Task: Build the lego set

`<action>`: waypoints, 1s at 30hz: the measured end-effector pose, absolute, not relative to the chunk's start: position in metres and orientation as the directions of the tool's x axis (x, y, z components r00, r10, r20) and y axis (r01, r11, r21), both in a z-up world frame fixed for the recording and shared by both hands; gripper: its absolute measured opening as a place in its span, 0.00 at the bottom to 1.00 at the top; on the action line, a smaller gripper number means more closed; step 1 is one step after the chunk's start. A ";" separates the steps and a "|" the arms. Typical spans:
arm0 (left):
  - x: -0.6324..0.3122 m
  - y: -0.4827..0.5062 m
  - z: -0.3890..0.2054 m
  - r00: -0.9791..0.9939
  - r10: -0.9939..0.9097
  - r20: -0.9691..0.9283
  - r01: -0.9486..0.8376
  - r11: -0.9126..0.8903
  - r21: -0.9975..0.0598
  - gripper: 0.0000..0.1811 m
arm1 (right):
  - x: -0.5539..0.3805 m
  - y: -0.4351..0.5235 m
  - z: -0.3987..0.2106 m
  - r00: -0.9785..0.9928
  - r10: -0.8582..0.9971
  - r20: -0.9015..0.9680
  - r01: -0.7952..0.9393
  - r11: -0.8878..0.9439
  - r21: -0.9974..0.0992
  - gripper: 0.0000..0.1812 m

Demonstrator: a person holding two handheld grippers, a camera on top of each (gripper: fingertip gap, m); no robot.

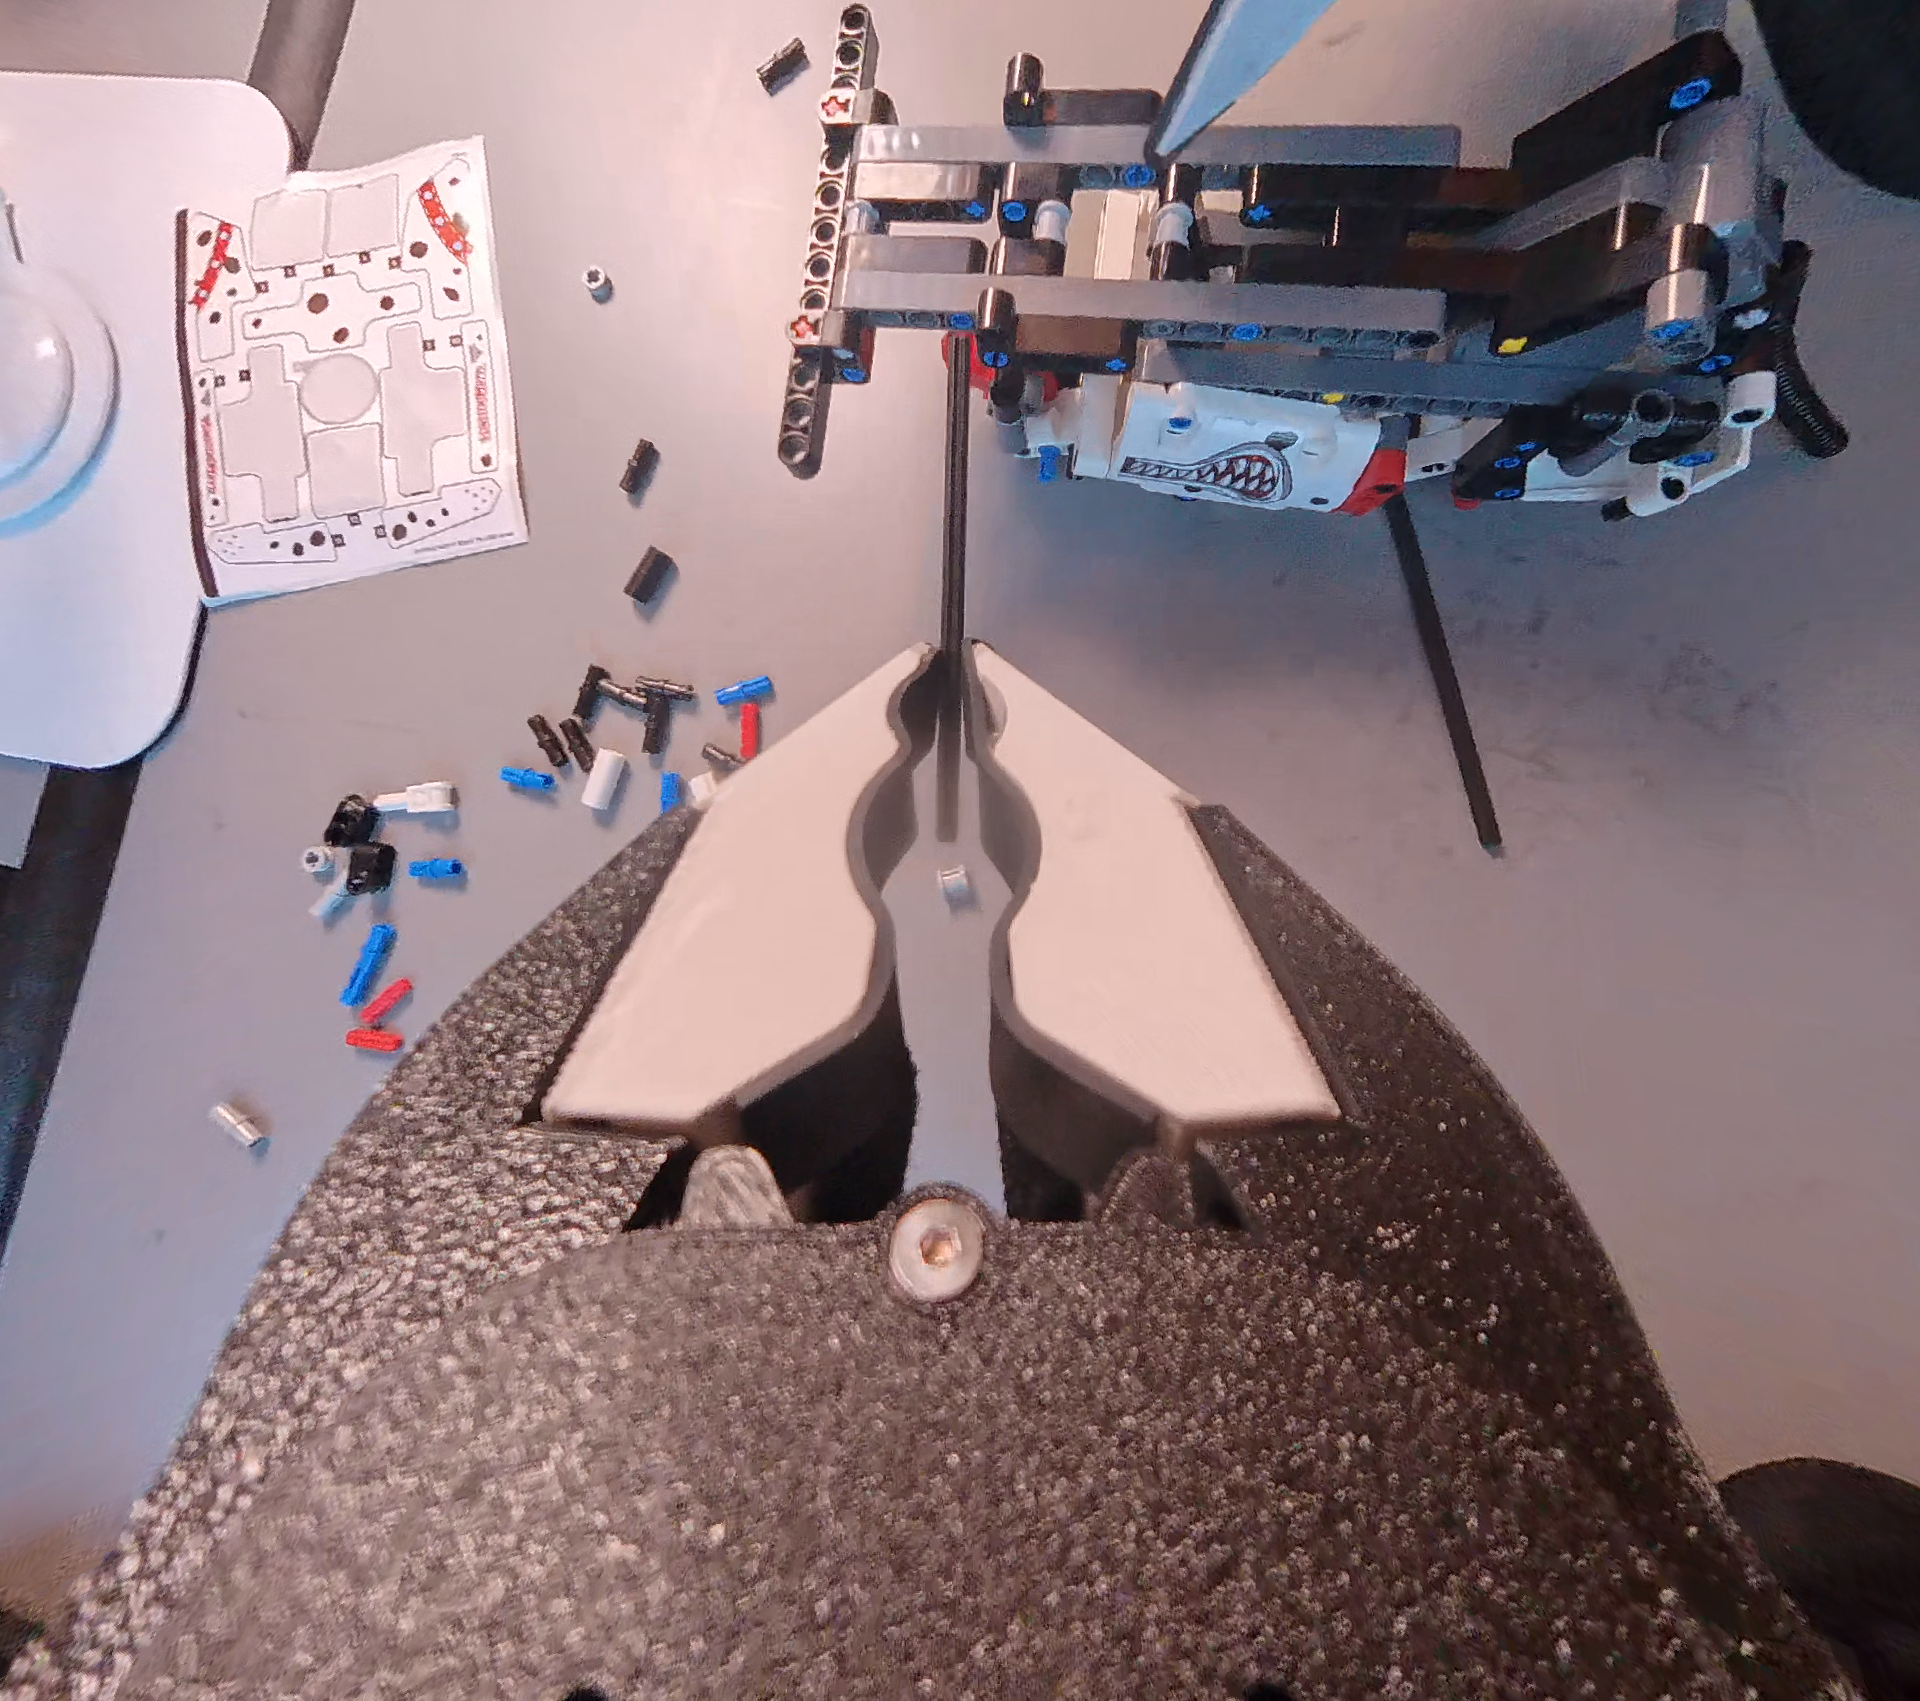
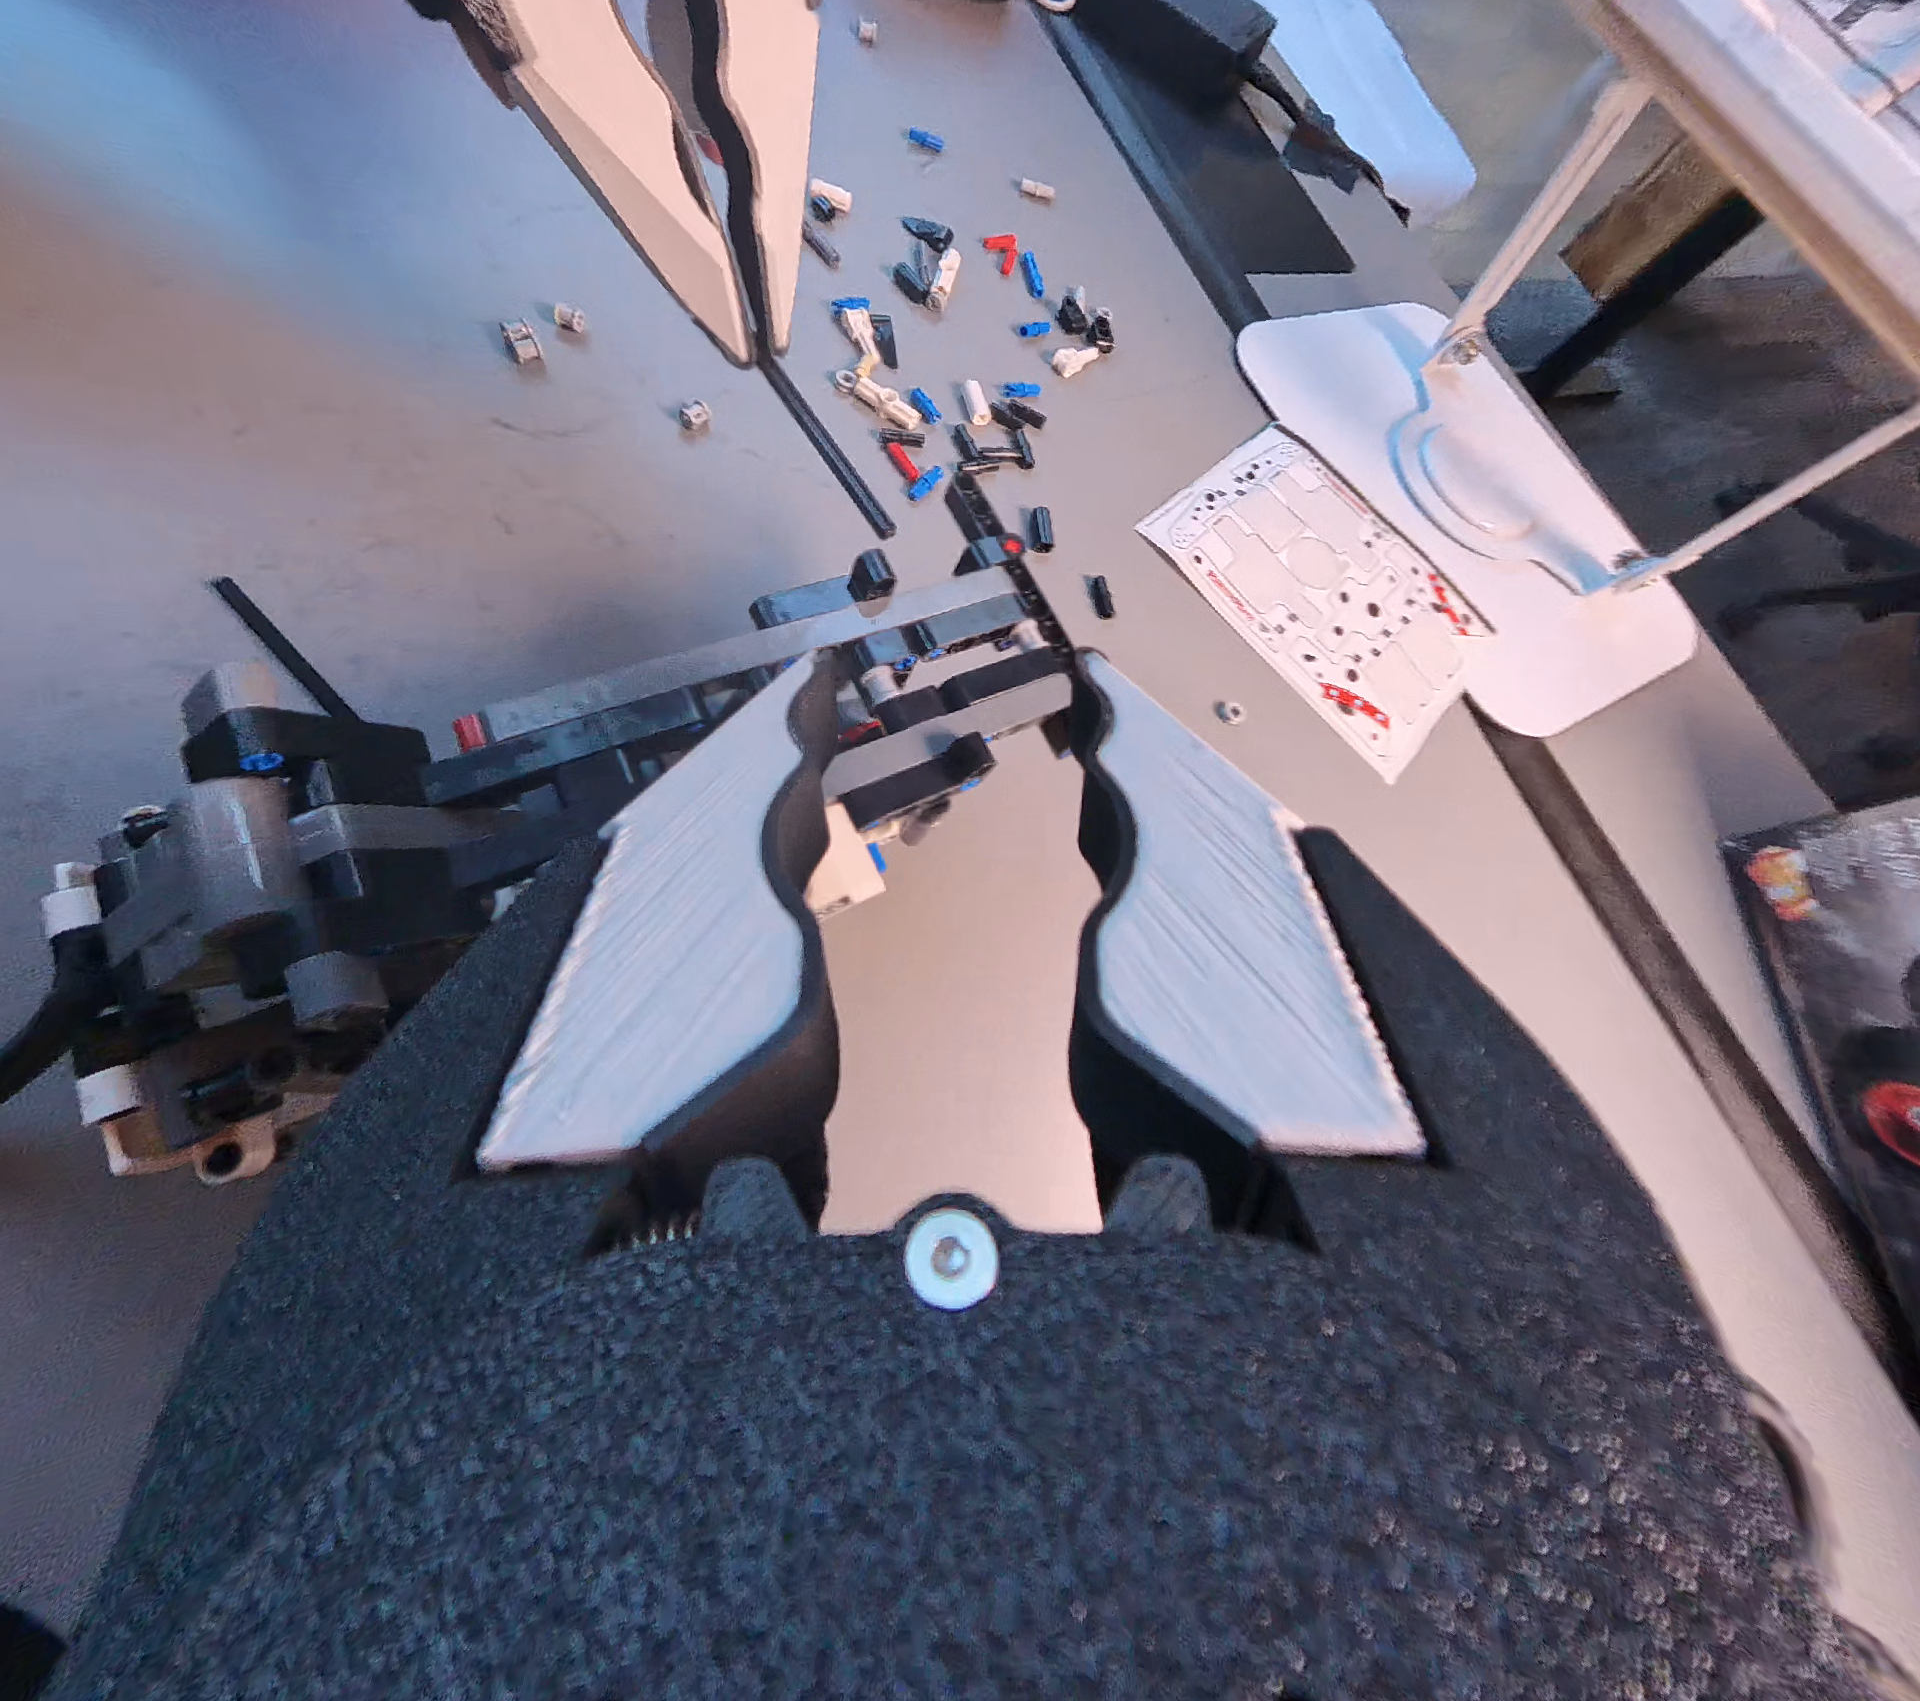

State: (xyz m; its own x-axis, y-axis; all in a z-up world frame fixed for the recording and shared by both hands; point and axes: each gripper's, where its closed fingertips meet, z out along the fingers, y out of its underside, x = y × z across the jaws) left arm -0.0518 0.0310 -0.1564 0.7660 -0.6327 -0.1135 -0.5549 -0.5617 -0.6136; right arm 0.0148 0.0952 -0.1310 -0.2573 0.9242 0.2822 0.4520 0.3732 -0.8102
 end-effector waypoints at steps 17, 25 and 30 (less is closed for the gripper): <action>-0.049 0.036 -0.160 0.720 -0.678 -0.149 -0.612 -0.519 -0.597 0.01 | 0.025 0.101 -0.151 -0.265 0.959 0.103 0.429 0.213 -0.878 0.22; -0.045 0.040 -0.158 0.705 -0.689 -0.166 -0.629 -0.500 -0.595 0.01 | 0.025 0.094 -0.152 -0.288 0.957 0.035 0.424 0.160 -0.891 0.20; -0.042 0.044 -0.154 0.682 -0.715 -0.153 -0.636 -0.476 -0.608 0.01 | 0.023 0.089 -0.152 -0.300 0.954 0.005 0.421 0.137 -0.897 0.23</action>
State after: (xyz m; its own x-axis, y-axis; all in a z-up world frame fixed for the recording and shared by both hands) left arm -0.0420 0.0440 -0.1540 0.6821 -0.7151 -0.1531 -0.6356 -0.4761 -0.6078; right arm 0.0232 0.0889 -0.1521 -0.2998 0.9540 0.0053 0.4211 0.1373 -0.8966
